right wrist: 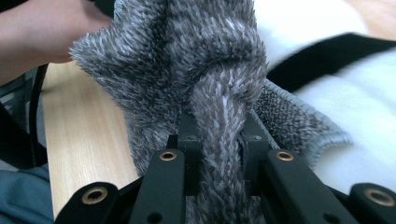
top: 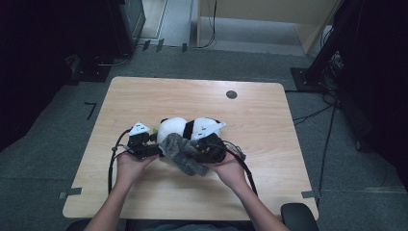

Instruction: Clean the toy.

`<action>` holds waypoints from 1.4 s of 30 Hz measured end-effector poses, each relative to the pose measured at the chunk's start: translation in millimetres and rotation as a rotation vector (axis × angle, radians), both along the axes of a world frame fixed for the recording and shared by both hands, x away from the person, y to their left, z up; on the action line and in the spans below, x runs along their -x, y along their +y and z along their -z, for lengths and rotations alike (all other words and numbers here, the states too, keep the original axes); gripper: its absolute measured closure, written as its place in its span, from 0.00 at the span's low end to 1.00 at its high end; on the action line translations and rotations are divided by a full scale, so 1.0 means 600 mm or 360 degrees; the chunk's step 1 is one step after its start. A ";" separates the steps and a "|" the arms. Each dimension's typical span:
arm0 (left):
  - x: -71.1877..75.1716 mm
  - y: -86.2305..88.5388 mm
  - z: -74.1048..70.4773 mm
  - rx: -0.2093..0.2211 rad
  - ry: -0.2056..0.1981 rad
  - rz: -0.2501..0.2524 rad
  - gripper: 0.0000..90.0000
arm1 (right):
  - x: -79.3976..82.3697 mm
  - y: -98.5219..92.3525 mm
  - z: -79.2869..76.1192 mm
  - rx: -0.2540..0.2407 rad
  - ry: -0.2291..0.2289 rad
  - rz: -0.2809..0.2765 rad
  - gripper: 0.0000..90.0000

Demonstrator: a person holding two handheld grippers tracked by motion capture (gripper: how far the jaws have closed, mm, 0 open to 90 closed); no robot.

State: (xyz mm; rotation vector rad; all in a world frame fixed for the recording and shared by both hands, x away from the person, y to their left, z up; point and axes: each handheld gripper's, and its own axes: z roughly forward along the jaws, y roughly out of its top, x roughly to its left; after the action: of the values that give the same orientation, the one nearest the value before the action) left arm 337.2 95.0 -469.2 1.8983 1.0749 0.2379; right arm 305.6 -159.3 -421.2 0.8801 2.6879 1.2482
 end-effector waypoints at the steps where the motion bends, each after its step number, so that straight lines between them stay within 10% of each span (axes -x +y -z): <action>1: 0.000 0.000 0.000 0.0000 0.0000 0.0002 0.46 | -0.001 0.009 0.005 0.0009 0.0008 -0.0015 0.85; 19: -0.001 -0.001 0.001 -0.0031 -0.0005 -0.0010 0.47 | -0.023 0.087 0.065 0.0109 0.0027 -0.0080 0.85; 42: 0.000 -0.004 0.001 -0.0027 0.0002 0.0007 0.47 | 0.010 -0.043 0.032 0.0117 0.0017 0.0052 0.85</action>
State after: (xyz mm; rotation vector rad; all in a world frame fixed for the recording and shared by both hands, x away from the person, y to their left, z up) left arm 337.2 92.6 -469.8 1.9160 1.0728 0.2440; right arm 299.8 -184.9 -440.2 0.9197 2.6971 1.1337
